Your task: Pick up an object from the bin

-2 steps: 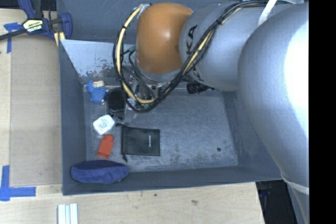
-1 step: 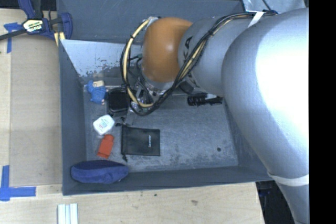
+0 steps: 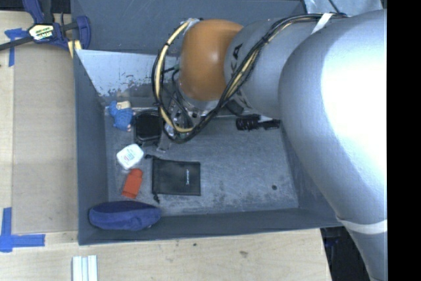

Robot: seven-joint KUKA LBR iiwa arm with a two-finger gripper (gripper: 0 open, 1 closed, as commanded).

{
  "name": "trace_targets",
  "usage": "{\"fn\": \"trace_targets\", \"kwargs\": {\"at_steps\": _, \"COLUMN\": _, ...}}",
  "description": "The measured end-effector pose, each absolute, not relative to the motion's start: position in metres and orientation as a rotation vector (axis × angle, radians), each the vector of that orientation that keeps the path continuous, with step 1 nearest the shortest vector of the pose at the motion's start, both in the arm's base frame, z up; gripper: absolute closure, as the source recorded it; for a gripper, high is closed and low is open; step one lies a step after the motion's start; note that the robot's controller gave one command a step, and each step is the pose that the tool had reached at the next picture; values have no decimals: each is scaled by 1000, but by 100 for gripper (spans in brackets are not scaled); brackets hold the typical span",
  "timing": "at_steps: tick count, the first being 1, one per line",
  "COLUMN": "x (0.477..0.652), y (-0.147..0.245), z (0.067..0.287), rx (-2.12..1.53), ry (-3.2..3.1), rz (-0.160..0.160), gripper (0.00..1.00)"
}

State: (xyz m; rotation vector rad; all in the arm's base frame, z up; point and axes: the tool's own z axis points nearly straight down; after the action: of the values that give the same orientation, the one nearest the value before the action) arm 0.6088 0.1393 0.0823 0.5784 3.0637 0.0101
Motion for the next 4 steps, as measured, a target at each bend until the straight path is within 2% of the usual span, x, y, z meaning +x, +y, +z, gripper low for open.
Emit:
{"fn": "trace_targets", "kwargs": {"at_steps": 1, "x": 575, "y": 191, "z": 131, "rx": 548, "ry": 3097, "rz": -11, "gripper": 100}}
{"fn": "trace_targets", "kwargs": {"at_steps": 2, "x": 569, "y": 200, "z": 148, "rx": 632, "ry": 3083, "rz": -11, "gripper": 100}}
{"fn": "trace_targets", "kwargs": {"at_steps": 3, "x": 551, "y": 211, "z": 163, "rx": 905, "ry": 3015, "rz": -7, "gripper": 100}}
{"fn": "trace_targets", "kwargs": {"at_steps": 4, "x": 589, "y": 209, "z": 141, "rx": 398, "ry": 3121, "rz": -19, "gripper": 100}}
